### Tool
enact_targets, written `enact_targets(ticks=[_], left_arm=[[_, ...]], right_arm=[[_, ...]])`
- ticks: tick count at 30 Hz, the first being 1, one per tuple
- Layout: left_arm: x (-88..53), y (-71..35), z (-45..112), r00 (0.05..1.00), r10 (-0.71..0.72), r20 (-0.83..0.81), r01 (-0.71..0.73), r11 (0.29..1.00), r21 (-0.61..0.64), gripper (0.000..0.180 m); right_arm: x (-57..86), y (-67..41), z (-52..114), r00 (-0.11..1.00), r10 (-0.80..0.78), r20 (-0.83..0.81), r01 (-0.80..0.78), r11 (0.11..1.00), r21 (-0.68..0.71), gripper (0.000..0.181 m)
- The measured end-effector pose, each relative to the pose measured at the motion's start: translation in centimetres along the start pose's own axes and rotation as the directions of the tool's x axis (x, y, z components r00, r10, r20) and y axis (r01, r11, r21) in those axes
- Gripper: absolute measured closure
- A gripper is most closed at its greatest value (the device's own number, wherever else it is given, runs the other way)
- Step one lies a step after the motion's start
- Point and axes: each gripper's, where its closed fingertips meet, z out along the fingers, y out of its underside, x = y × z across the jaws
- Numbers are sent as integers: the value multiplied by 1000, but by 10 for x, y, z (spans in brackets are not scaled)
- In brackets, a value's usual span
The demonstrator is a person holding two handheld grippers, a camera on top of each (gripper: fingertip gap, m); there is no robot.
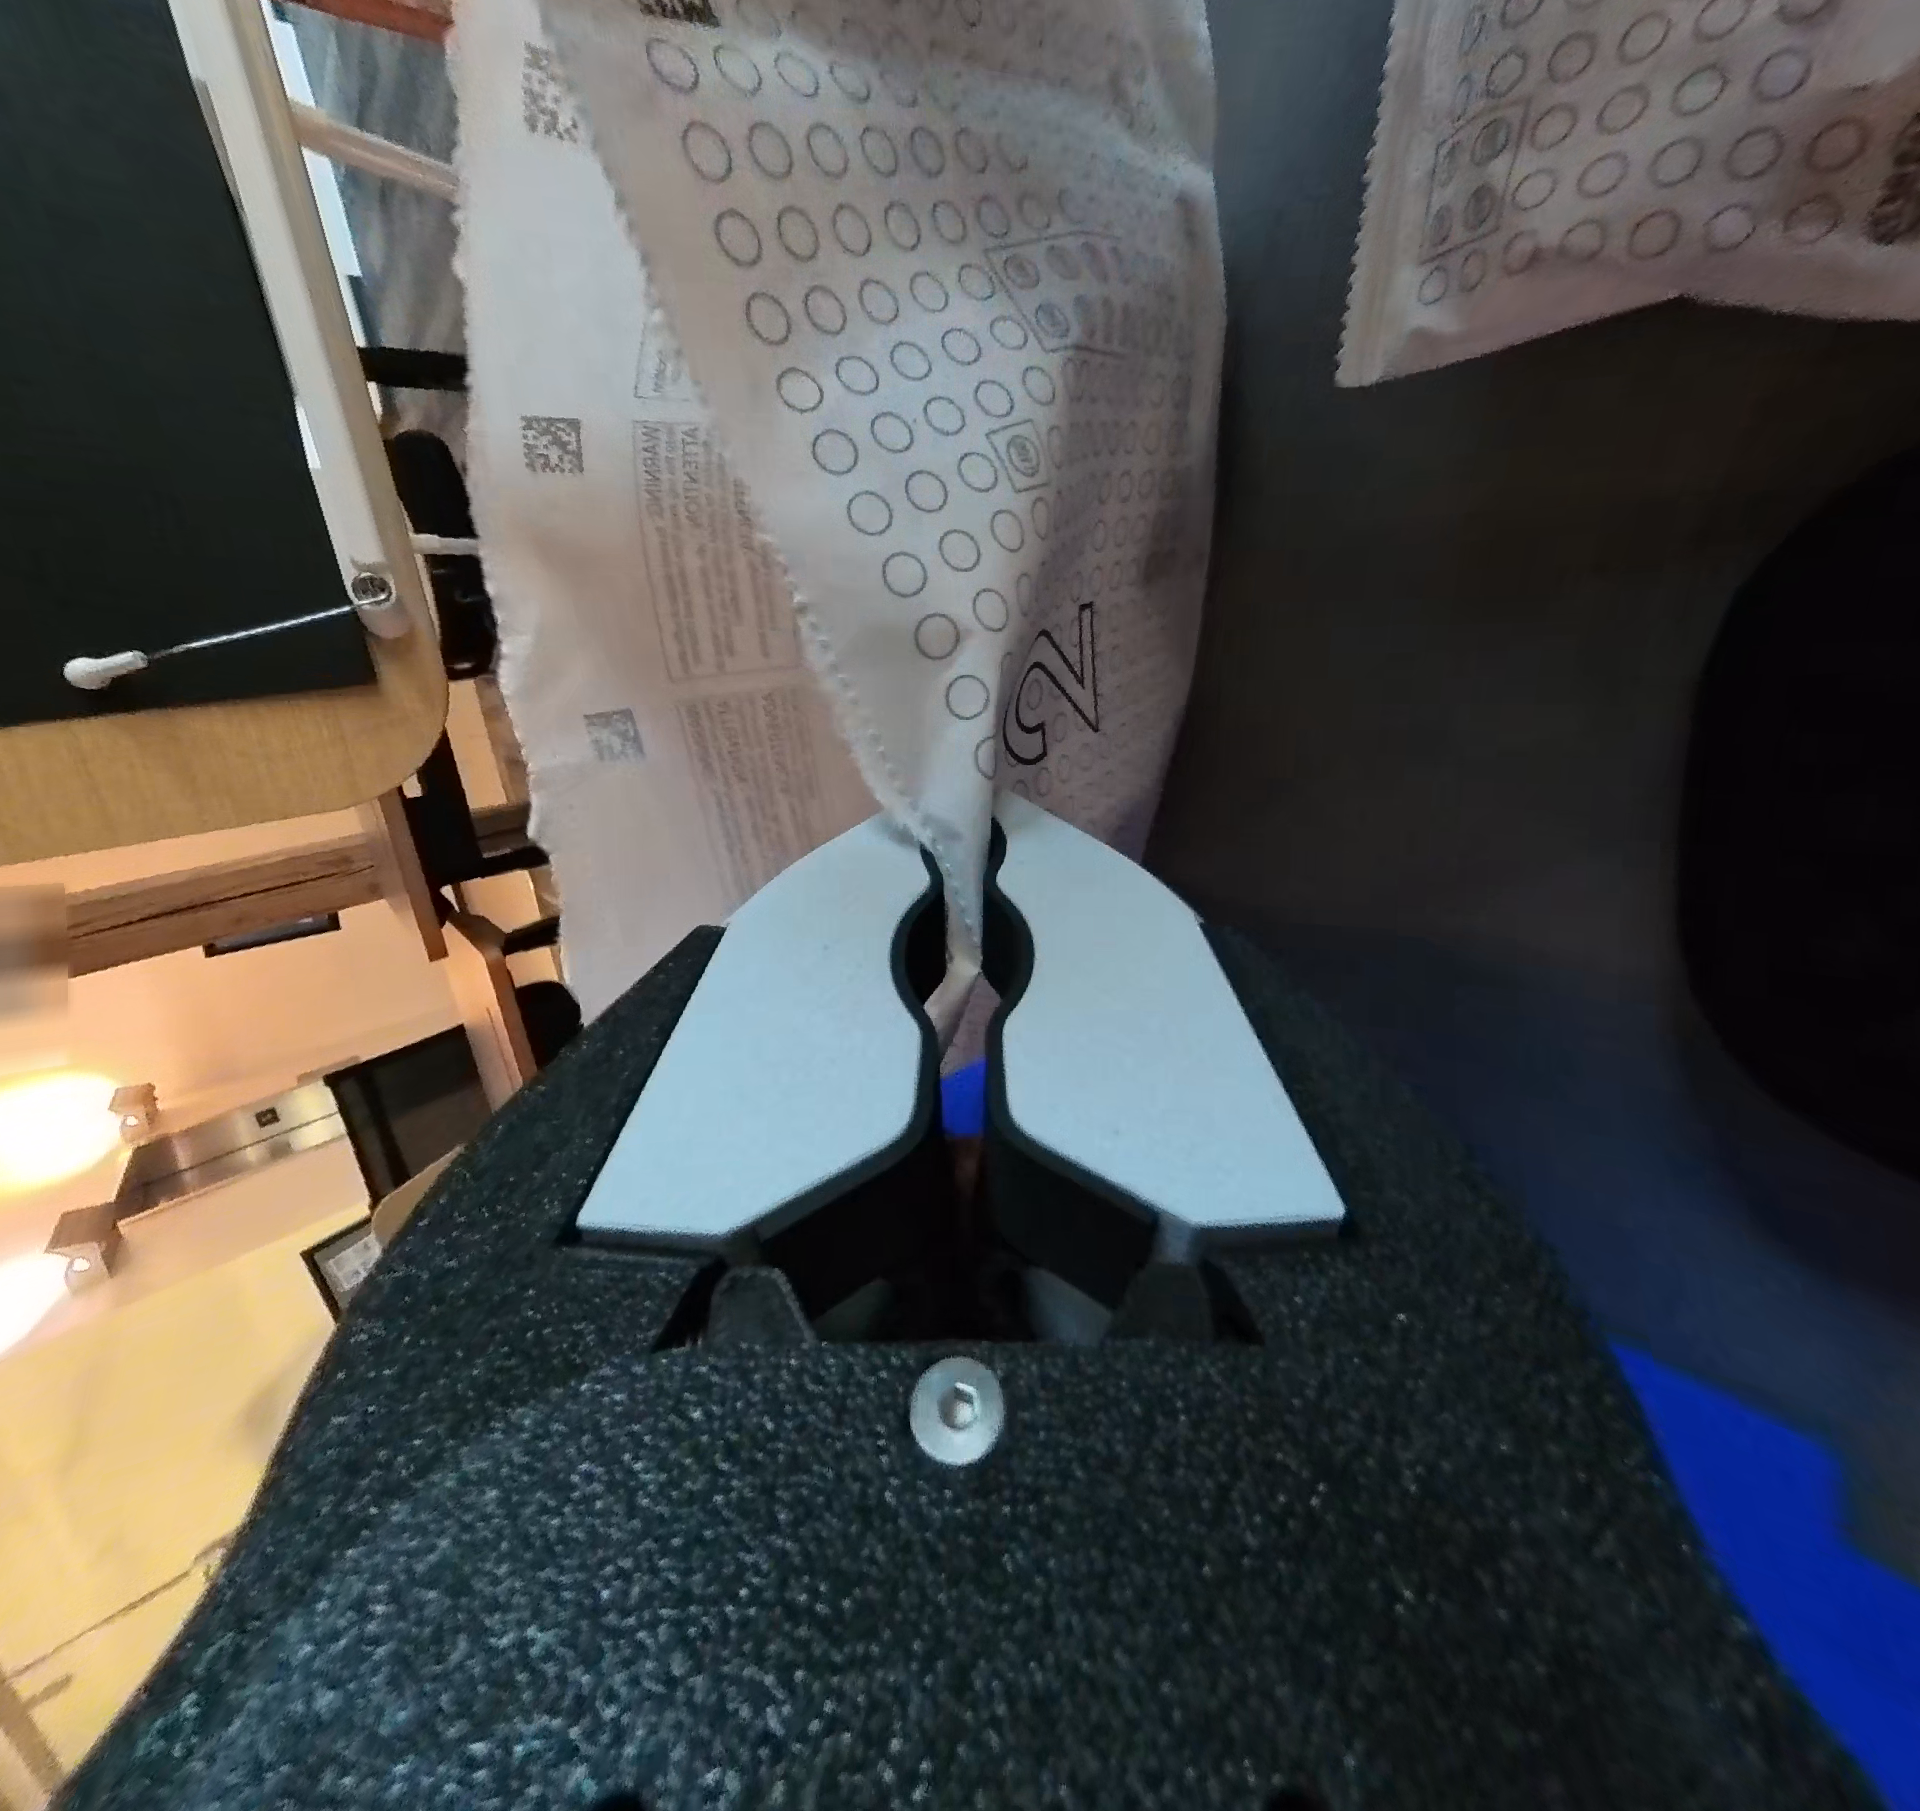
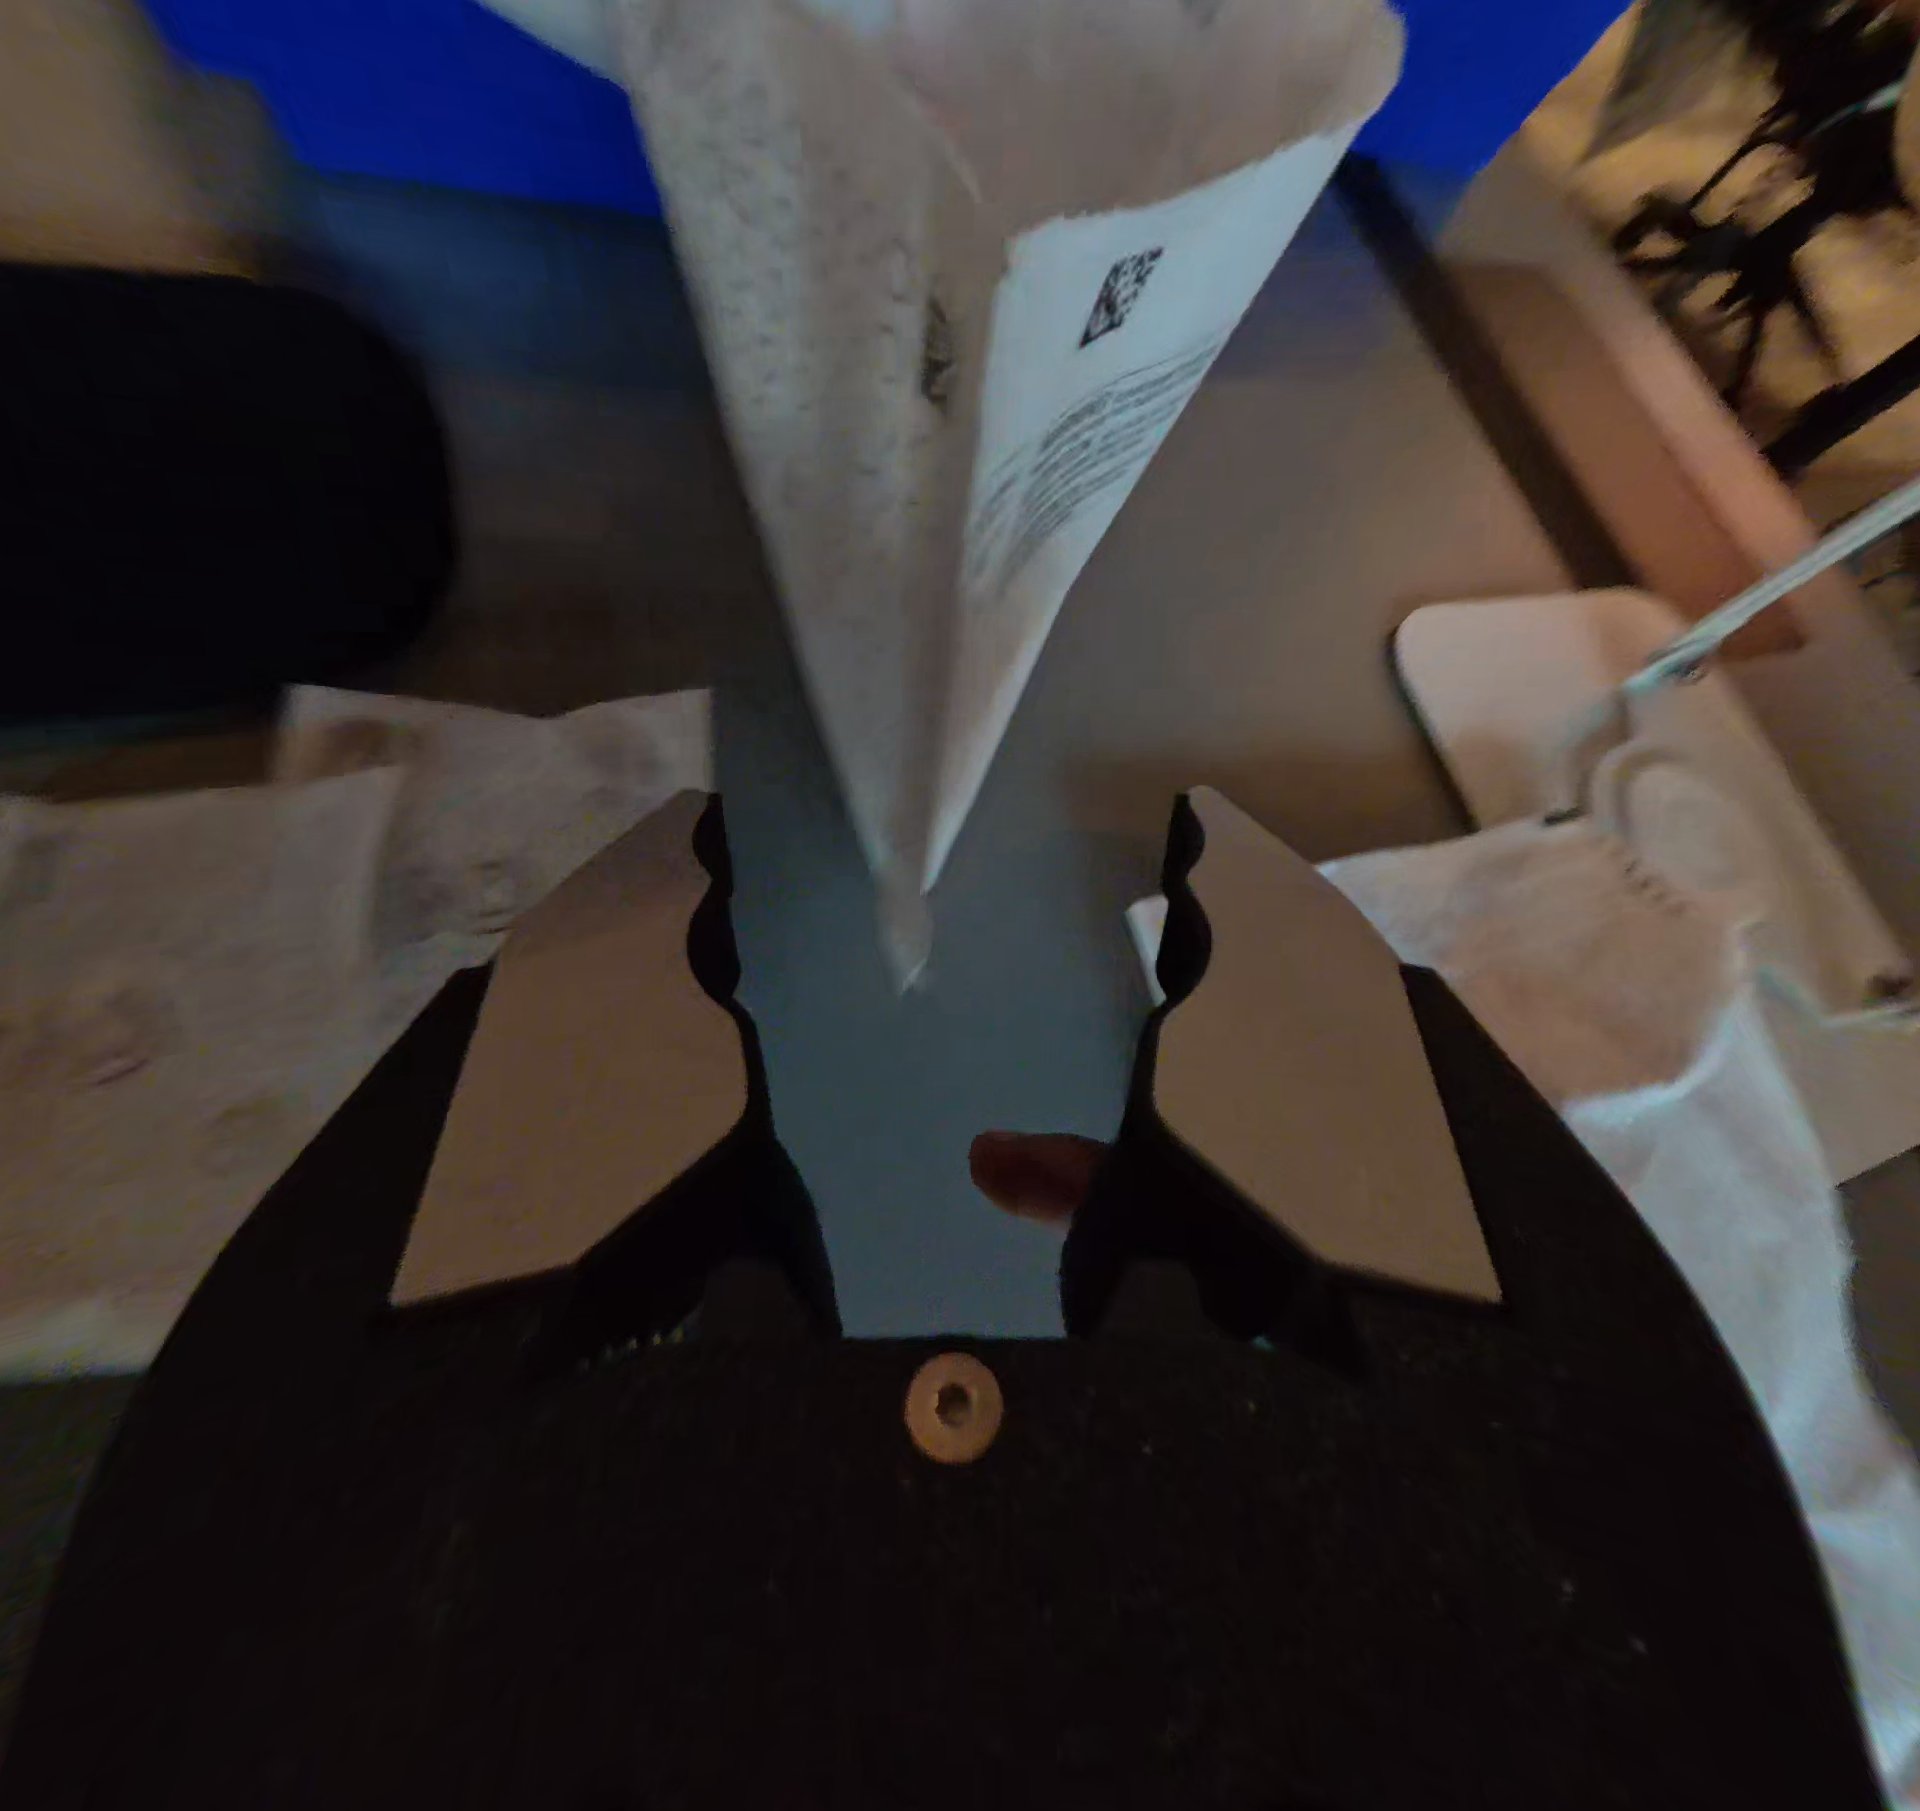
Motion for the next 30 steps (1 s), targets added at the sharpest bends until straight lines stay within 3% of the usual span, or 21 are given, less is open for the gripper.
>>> enact_targets(ticks=[3, 6, 8, 9, 13, 15, 17, 19, 21, 25, 27, 30], left_arm=[[1, -1, -1, 1000, -1, 4, 1, 1000, 7, 180], [-1, -1, 0, 1000, -6, 4, 6, 1000, 18, 180], [-2, 2, 1, 1000, -12, -3, 12, 1000, 7, 180], [-3, 4, 2, 1000, -14, 0, 14, 1000, 2, 179], [-7, 4, 7, 1000, -14, 24, 14, 1000, 14, 179], [-7, 3, 7, 999, -19, 27, 19, 1000, 21, 179], [-6, 2, 7, 999, -21, 38, 20, 999, 27, 179], [-6, 3, 8, 998, -17, 54, 17, 1000, 12, 179], [-7, 4, 8, 998, -26, 60, 26, 1000, 0, 179], [-5, 2, 8, 998, -23, 62, 23, 1000, -7, 179], [-4, 2, 7, 998, -21, 60, 22, 1000, -13, 178], [-2, 4, 6, 998, -28, 58, 29, 999, -19, 178]], right_arm=[[2, -1, 21, 996, -92, -8, 92, 996, 0, 107], [2, -14, 30, 992, -122, -33, 123, 991, 53, 143], [5, -17, 31, 987, -144, -68, 147, 988, 40, 151], [2, -14, 31, 990, -131, -45, 132, 991, 17, 148], [-18, 14, 13, 992, -10, 126, 29, 988, -154, 106], [-44, 25, -9, 950, 123, 286, -60, 974, -218, 91], [-67, 30, -30, 869, 292, 401, -190, 943, -274, 88], [-77, 44, -38, 828, 389, 403, -249, 900, -357, 88], [-78, 68, -33, 867, 358, 345, -196, 883, -426, 80], [-92, 61, -18, 877, 320, 359, -170, 904, -391, 57], [-93, 61, -12, 918, 231, 323, -95, 918, -386, 72], [-105, 54, -12, 900, 250, 356, -105, 919, -379, 103]])
